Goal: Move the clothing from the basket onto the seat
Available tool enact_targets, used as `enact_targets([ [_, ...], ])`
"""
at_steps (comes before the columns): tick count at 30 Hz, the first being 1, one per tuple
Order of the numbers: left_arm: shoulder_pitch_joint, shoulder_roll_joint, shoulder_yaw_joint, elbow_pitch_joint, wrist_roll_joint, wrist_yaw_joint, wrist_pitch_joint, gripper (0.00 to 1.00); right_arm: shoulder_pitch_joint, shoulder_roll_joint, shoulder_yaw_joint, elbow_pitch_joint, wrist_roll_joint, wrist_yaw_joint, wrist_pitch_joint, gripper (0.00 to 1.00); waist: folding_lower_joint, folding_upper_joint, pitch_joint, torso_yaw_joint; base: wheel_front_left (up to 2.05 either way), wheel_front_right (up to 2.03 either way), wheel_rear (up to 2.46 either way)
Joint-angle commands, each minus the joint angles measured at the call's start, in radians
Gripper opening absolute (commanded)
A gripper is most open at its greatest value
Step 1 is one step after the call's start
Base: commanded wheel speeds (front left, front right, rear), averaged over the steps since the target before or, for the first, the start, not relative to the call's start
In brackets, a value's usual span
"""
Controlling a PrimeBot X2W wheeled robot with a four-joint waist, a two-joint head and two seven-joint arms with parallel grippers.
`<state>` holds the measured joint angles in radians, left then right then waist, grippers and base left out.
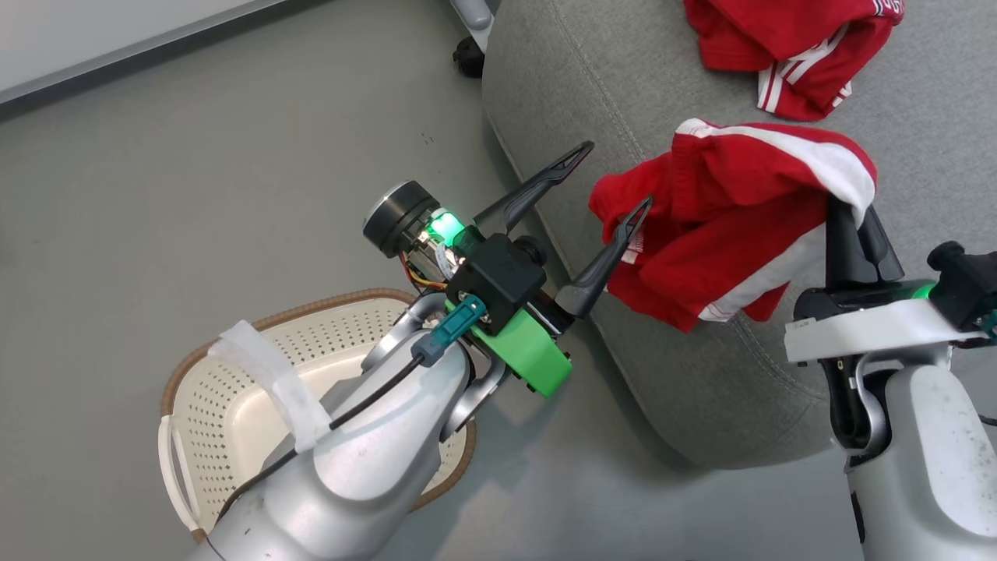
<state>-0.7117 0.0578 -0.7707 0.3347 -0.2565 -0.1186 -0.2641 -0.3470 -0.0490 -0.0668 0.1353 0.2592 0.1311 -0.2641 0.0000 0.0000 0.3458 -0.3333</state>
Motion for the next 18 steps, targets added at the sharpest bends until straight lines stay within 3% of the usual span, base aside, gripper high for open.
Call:
enact_targets([
  [1, 0.013, 0.011, 0.008, -0.001, 0.003, -0.002, 0.0, 1.0, -0.028, -0.003, -0.005, -0.011, -0.014, -0.001, 0.0, 0.0, 0.0, 0.0, 0.008, 0.005, 0.0, 0.0, 0.0],
  [10, -0.014, 0.013, 0.007, -0.007, 0.021, -0.003, 0.0, 1.0, -0.211, -0.013, -0.059, -0.039, -0.081, -0.001, 0.0, 0.0, 0.0, 0.0, 0.084, 0.031, 0.0, 0.0, 0.0],
  [18, -0.063, 0.015, -0.007, -0.002, 0.036, -0.005, 0.0, 1.0, -0.47, -0.101, -0.169, -0.027, -0.093, -0.001, 0.0, 0.0, 0.0, 0.0, 0.213, 0.068, 0.0, 0.0, 0.0],
])
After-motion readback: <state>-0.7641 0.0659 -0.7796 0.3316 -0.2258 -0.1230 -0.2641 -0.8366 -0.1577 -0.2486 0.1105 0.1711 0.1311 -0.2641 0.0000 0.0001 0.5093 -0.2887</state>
